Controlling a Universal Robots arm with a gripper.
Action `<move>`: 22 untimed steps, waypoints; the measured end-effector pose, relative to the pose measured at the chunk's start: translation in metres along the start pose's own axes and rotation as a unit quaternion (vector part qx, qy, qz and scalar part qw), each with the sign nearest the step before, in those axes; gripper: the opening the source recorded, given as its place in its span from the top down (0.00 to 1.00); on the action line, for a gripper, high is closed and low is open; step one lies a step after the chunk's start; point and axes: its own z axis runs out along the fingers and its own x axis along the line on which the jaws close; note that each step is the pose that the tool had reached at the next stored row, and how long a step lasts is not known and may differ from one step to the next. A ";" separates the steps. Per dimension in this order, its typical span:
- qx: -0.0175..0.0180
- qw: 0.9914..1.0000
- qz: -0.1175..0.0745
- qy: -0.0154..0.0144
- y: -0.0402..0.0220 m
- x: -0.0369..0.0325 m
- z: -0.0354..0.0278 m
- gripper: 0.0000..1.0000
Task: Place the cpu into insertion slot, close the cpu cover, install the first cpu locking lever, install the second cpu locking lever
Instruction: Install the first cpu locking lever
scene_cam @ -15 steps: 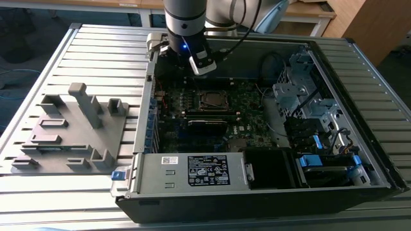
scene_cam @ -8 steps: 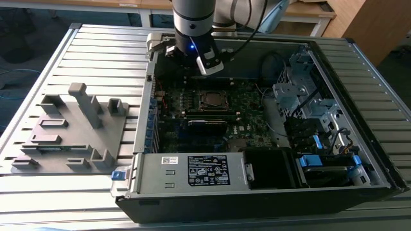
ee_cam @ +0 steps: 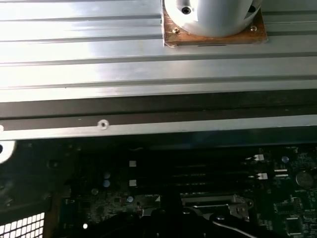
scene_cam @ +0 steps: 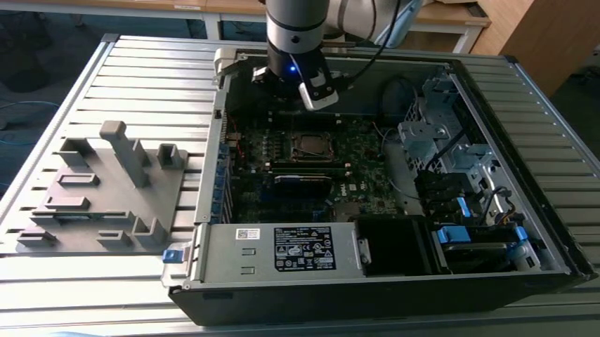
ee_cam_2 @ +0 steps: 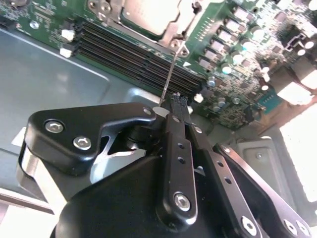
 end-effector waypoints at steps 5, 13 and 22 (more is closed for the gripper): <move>0.000 1.000 0.000 0.000 0.0004 -0.0074 0.0002 0.89; 0.001 1.000 0.000 0.000 0.0003 -0.0077 0.0007 0.89; 0.035 0.999 0.002 -0.003 0.0004 -0.0082 0.0018 0.89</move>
